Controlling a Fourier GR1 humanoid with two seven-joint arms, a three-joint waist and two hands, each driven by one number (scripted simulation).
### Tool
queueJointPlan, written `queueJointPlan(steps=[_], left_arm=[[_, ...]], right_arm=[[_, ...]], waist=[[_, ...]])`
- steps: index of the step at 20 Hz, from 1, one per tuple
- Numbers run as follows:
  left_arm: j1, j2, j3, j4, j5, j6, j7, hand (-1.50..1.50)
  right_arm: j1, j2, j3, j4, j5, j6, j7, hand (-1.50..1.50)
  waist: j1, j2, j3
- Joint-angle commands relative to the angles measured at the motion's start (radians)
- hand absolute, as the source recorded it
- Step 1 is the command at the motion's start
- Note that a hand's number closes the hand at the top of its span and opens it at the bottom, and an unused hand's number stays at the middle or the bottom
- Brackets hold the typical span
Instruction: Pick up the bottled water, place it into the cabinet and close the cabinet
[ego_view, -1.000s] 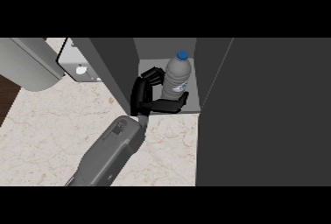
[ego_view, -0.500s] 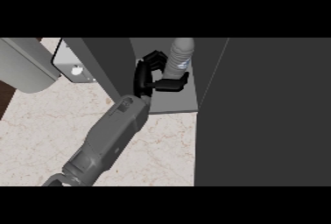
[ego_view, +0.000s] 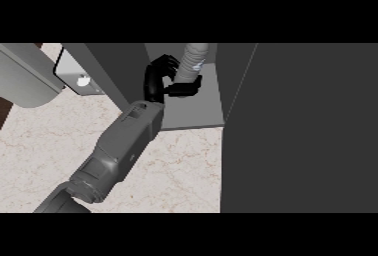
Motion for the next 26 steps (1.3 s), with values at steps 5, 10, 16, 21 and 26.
queueJointPlan(steps=[5, 10, 16, 21, 26], left_arm=[[-0.063, 0.009, 0.044, 0.137, -0.014, 0.04, -0.075, 1.5], [-0.119, 0.045, 0.031, 0.182, -0.048, 0.078, -0.093, -1.5], [-0.164, 0.061, 0.026, 0.23, -0.067, 0.076, -0.068, -1.5], [-0.136, 0.024, 0.058, 0.16, -0.041, -0.037, -0.173, -1.5], [-0.149, 0.014, 0.115, 0.102, 0.006, -0.15, -0.252, -1.5]], right_arm=[[-0.041, -0.007, -0.043, -0.005, -0.112, 0.015, 0.021, -1.5], [-0.011, -0.013, -0.04, -0.015, -0.111, 0.041, 0.008, -1.5], [0.0, -0.012, -0.022, 0.008, -0.082, 0.075, -0.026, -1.5], [0.029, -0.011, -0.022, -0.039, -0.104, 0.066, 0.008, -1.5], [-0.004, -0.015, -0.04, -0.006, -0.109, 0.07, 0.005, -1.5]], waist=[[-0.015, 0.014, 0.0], [-0.03, 0.014, 0.0], [-0.036, 0.013, 0.0], [-0.024, 0.009, -0.002], [0.001, 0.002, -0.001]])
